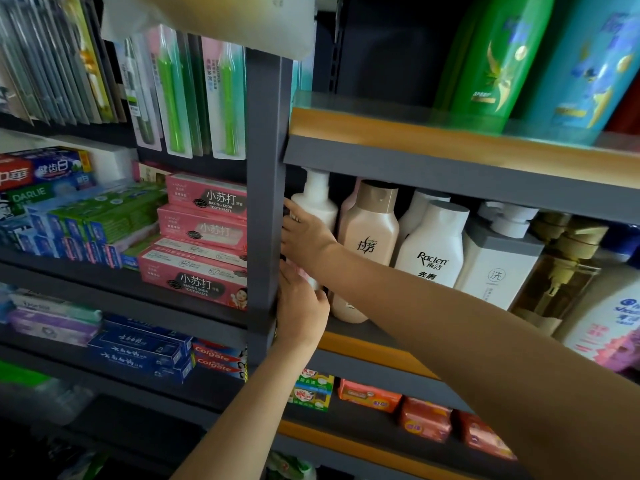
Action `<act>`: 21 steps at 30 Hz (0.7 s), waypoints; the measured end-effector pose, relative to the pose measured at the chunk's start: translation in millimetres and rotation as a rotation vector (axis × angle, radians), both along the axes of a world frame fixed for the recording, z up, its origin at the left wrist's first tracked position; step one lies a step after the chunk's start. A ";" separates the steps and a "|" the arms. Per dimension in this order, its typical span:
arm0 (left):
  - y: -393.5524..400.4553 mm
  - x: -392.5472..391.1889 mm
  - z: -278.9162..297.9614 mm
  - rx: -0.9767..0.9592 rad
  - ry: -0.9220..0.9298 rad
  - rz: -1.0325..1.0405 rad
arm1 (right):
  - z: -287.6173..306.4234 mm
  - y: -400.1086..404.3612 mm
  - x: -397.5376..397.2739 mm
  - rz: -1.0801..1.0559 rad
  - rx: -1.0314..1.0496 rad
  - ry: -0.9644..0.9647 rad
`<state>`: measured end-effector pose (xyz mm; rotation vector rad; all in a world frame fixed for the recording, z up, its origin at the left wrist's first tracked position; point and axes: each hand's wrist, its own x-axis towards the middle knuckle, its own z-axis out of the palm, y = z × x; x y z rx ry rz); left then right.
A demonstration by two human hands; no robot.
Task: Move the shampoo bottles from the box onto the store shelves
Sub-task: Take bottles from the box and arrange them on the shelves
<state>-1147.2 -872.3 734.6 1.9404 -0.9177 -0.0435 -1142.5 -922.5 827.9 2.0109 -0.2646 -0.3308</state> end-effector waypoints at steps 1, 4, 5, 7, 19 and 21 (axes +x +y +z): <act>-0.9 -0.2 -0.8 -0.005 0.001 0.012 | 1.2 1.5 -2.2 0.023 -0.011 0.015; -2.8 -5.8 -3.8 -0.002 -0.011 0.039 | 2.9 5.1 -6.1 0.074 -0.035 0.034; -2.8 -8.6 -5.5 0.002 -0.037 0.047 | 2.2 6.7 -6.1 0.081 -0.038 0.032; -2.1 -13.5 -10.0 0.004 -0.094 0.062 | 1.2 9.5 -8.6 0.102 -0.044 0.029; 18.3 -31.5 -30.1 0.062 -0.309 0.143 | 13.0 18.1 -33.0 0.253 -0.091 0.072; 18.2 -30.8 -31.5 0.060 -0.325 0.128 | 13.0 20.8 -33.8 0.225 -0.120 0.074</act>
